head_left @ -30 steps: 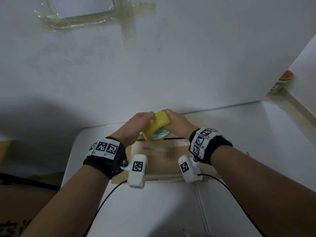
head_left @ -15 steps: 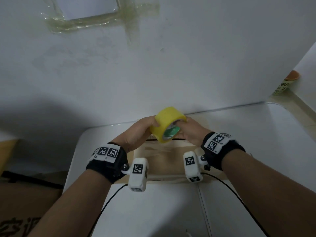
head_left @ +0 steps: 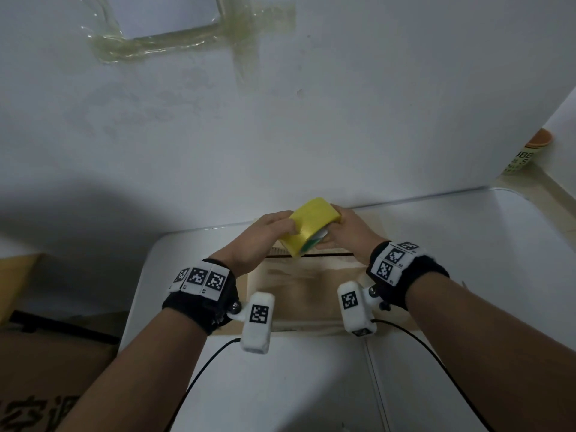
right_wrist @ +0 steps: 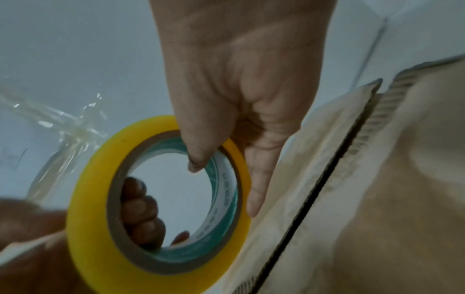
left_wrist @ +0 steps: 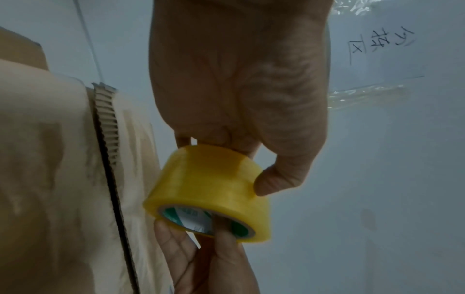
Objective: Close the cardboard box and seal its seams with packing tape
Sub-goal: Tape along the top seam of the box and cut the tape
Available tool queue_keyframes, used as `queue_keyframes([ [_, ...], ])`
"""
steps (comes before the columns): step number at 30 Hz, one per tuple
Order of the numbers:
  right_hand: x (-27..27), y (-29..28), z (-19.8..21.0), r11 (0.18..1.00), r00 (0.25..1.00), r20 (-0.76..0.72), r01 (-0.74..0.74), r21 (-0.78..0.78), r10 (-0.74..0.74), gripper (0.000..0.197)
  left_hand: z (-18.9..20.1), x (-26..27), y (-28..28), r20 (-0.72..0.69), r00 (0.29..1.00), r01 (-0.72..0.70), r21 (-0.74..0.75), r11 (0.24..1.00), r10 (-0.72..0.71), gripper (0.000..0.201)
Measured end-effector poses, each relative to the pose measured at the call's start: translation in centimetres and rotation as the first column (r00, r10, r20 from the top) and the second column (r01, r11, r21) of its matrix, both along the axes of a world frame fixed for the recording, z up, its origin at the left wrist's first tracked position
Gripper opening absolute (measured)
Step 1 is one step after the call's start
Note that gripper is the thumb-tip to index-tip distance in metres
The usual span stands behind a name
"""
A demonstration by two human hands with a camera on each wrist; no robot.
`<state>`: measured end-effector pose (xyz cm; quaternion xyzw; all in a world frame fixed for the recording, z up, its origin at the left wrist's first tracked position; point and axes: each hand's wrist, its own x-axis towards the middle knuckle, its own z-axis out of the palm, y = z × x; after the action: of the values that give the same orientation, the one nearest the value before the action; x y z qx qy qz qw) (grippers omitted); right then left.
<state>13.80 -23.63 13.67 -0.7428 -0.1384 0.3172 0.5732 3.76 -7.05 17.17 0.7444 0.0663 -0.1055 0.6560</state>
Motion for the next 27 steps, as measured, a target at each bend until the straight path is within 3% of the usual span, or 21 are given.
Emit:
queue_keyframes([
  [4, -0.7, -0.6, 0.5, 0.99, 0.976, -0.208, -0.031, 0.139, 0.06, 0.027, 0.1, -0.5, -0.1, 0.07, 0.998, 0.002, -0.108, 0.994, 0.006, 0.052],
  [6, -0.8, -0.6, 0.7, 0.992, 0.97, -0.228, -0.056, 0.109, 0.08, 0.027, 0.2, -0.6, -0.1, 0.077, 0.996, -0.031, -0.106, 0.994, 0.04, 0.053],
  [9, 0.2, 0.0, 0.5, 0.98, 0.982, 0.146, -0.089, -0.181, 0.116, 0.032, 0.1, -0.2, -0.3, 0.06, 0.995, -0.084, 0.036, 0.996, 0.082, 0.045],
  [11, 0.0, 0.5, 0.9, 0.974, 0.965, 0.232, -0.071, -0.215, 0.121, 0.041, 0.2, 0.2, -0.9, 0.04, 0.994, -0.102, 0.136, 0.985, 0.097, 0.043],
  [14, -0.2, 0.7, 0.6, 0.979, 0.953, 0.294, -0.007, -0.205, 0.069, 0.04, 0.2, 0.3, -1.3, 0.006, 0.996, -0.092, 0.103, 0.99, 0.092, 0.045],
  [20, -0.4, 0.2, -0.4, 0.997, 0.993, -0.086, 0.079, 0.018, -0.077, 0.027, 0.5, -0.1, -0.5, 0.072, 0.996, -0.038, -0.085, 0.996, 0.044, 0.03],
  [25, -0.8, 0.1, 0.5, 0.988, 0.963, -0.268, 0.076, 0.134, -0.038, 0.015, 0.2, -0.4, -0.4, 0.129, 0.99, -0.036, -0.189, 0.981, 0.061, 0.049],
  [27, -0.9, 0.0, 0.6, 0.986, 0.935, -0.355, 0.082, 0.143, -0.027, 0.019, 0.2, -0.3, -0.5, 0.139, 0.988, -0.044, -0.183, 0.982, 0.07, 0.044],
])
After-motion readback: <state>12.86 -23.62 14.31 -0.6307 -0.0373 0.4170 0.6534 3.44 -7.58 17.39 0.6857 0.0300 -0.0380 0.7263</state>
